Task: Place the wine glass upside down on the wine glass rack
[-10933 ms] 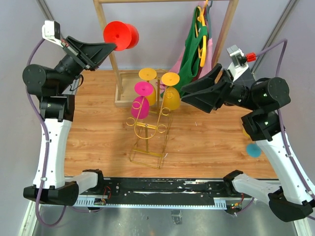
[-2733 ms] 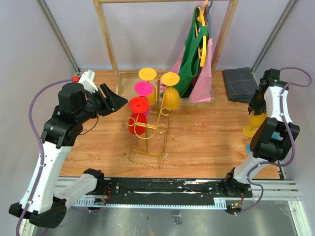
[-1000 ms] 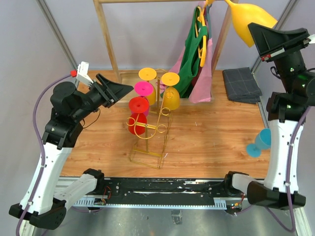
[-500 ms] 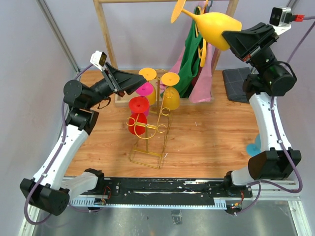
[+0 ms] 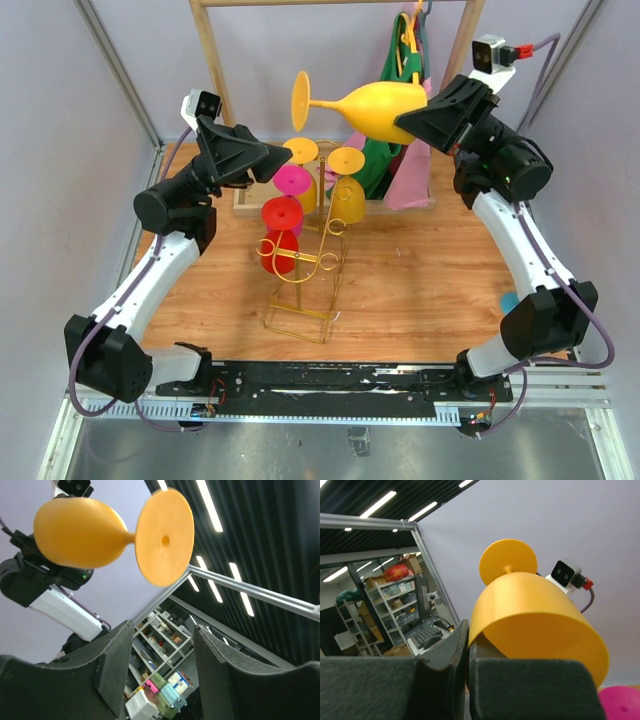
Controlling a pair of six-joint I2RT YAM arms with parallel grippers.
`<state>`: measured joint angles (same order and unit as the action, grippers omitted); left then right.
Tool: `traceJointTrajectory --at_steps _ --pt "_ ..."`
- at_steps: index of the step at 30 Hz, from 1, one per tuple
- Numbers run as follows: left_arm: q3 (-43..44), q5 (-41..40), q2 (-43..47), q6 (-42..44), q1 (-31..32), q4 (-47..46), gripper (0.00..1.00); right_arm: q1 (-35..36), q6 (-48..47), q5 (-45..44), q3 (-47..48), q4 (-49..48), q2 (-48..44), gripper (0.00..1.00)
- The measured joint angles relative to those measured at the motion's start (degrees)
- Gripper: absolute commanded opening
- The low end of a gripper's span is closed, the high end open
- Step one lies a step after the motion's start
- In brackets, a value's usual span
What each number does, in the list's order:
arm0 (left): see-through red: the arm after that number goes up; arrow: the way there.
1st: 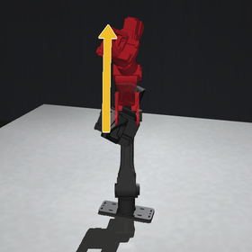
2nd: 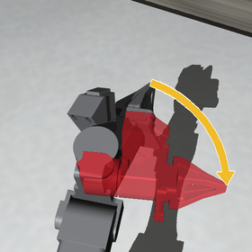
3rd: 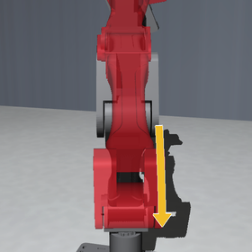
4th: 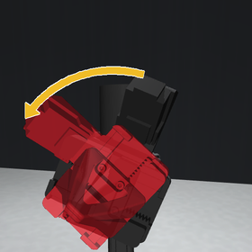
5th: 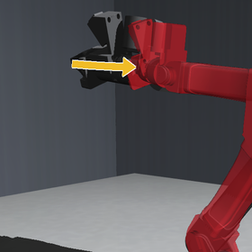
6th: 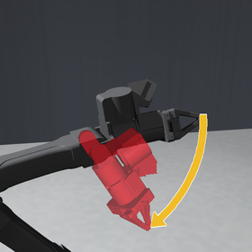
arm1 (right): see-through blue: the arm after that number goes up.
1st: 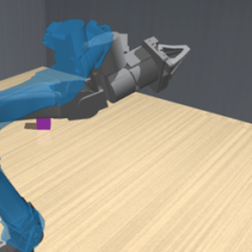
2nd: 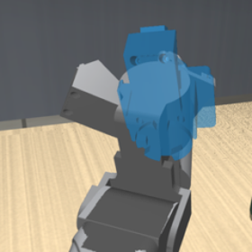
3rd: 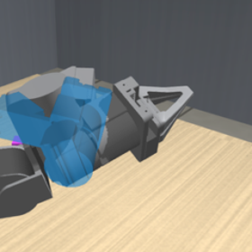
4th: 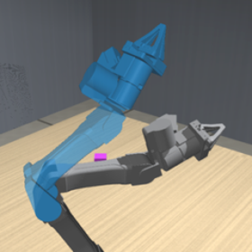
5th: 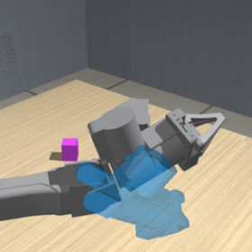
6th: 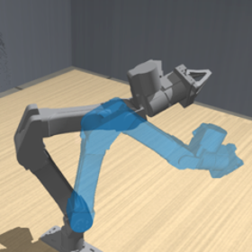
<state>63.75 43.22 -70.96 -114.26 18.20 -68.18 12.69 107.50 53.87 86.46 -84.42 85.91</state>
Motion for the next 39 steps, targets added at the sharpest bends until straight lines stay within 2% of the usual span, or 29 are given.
traceJointTrajectory --at_steps 6,11,20,25,27,32,34,37,39 --pt "0.0 -1.4 -2.7 -4.2 0.0 -11.4 0.56 4.9 -0.6 2.4 2.0 -0.8 1.4 0.01" --pt "0.0 -2.9 -3.2 -4.5 0.0 -18.0 0.56 6.7 -1.0 2.6 2.3 -1.3 2.5 0.01" --pt "0.0 -4.9 -4.0 -4.5 0.0 -19.0 0.54 10.3 -1.8 2.7 2.3 -1.2 3.6 0.01" --pt "-0.6 -5.7 -4.0 -4.5 0.0 -19.1 0.43 11.6 -2.4 2.9 2.3 -1.2 3.6 0.01" --pt "-0.9 -6.1 -4.0 -4.5 0.0 -19.1 0.34 11.6 -2.6 3.0 2.3 -1.2 3.6 0.01" --pt "-0.9 -6.7 -4.0 -4.5 0.0 -19.1 0.32 11.6 -3.0 3.1 1.6 -1.3 3.6 0.01" --pt "-0.9 -6.9 -4.0 -4.5 0.0 -19.1 0.24 11.6 -3.0 3.2 1.0 -1.3 3.5 0.01" --pt "-0.9 -6.7 -4.0 -4.5 0.0 -19.0 0.05 11.6 -3.1 3.1 0.6 -1.3 3.5 0.01" --pt "-0.9 -6.7 -4.0 -4.6 0.0 -19.0 0.0 11.7 -3.3 3.1 0.6 -1.3 3.5 0.01"
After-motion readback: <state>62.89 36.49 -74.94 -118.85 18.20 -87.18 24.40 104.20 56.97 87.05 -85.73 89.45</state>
